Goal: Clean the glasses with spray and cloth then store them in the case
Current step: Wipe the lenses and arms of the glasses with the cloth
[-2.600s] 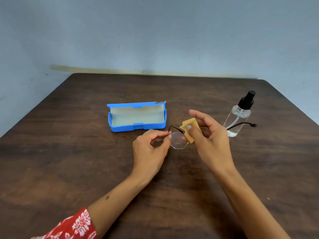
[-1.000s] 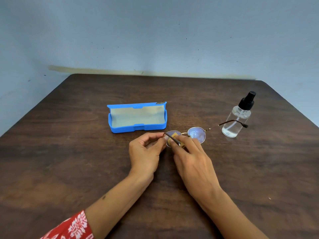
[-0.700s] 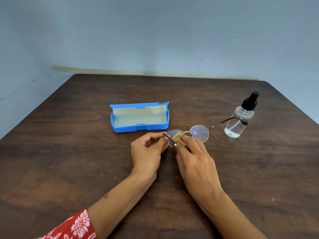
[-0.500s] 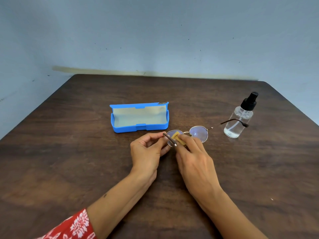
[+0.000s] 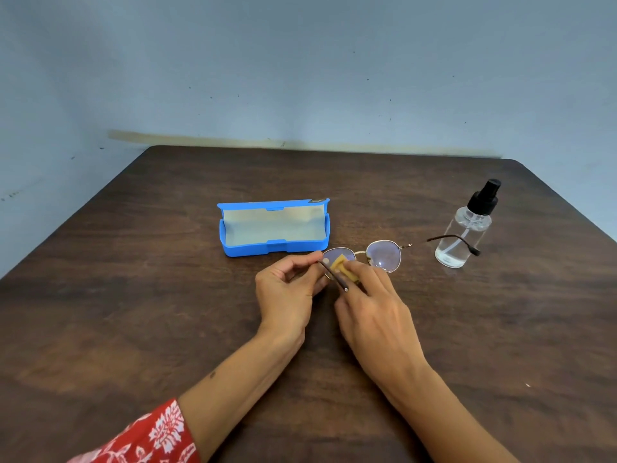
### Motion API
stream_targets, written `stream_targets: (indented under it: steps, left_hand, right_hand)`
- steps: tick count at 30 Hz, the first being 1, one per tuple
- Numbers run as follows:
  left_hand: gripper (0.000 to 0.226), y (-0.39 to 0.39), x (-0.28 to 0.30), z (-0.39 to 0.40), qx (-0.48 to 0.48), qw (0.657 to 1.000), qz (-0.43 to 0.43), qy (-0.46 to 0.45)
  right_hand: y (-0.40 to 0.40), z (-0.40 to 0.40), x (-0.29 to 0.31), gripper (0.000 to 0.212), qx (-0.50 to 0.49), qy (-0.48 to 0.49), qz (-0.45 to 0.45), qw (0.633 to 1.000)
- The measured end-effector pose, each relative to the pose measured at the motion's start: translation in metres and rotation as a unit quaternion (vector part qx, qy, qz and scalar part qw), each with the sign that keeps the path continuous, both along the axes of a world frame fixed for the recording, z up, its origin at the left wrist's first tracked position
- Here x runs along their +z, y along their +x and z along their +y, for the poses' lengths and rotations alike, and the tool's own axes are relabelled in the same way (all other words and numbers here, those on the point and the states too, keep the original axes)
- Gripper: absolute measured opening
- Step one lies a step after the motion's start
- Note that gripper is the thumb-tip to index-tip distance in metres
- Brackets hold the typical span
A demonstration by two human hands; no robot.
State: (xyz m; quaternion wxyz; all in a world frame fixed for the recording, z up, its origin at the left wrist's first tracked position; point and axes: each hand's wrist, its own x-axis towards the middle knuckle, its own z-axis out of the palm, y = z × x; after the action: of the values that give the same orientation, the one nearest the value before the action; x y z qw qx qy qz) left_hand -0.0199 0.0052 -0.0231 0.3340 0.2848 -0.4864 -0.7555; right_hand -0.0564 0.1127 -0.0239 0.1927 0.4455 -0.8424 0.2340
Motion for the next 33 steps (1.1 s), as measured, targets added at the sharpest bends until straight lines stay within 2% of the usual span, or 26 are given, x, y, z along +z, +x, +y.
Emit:
stream_targets:
  steps: [12, 14, 19, 21, 24, 29, 33]
  left_hand:
    - [0.018, -0.0013, -0.0029, -0.0034, 0.007, 0.999, 0.001, -0.031]
    - [0.017, -0.002, -0.0029, -0.0036, 0.008, 0.999, -0.005, -0.038]
    - [0.019, -0.0012, -0.004, -0.0047, 0.01, 0.999, -0.002, -0.042]
    - [0.02, -0.0017, -0.0039, -0.0049, 0.009, 0.999, -0.005, -0.044]
    - [0.018, -0.0023, -0.0036, -0.0051, 0.009, 0.999, -0.003, -0.047]
    - [0.018, -0.0014, -0.0042, -0.0057, 0.005, 0.999, 0.001, -0.048]
    - [0.019, -0.0009, -0.0045, -0.0051, -0.001, 0.998, 0.0, -0.057]
  right_hand:
    - [-0.0023, -0.0007, 0.0005, 0.029, 0.001, 0.018, 0.008, 1.0]
    - [-0.004, -0.0018, 0.0021, 0.032, -0.025, 0.015, 0.007, 1.0]
    - [-0.002, -0.0044, 0.0008, 0.035, 0.009, 0.03, 0.027, 0.999]
    - [-0.0052, -0.0032, 0.0019, 0.028, -0.005, 0.021, 0.024, 0.999]
    - [-0.0054, -0.0036, 0.0019, 0.036, -0.015, 0.027, 0.024, 0.999]
    - [-0.0063, -0.0017, -0.0002, 0.025, 0.005, 0.031, 0.047, 0.998]
    - [-0.0076, -0.0057, 0.0024, 0.037, -0.018, 0.041, 0.032, 0.998]
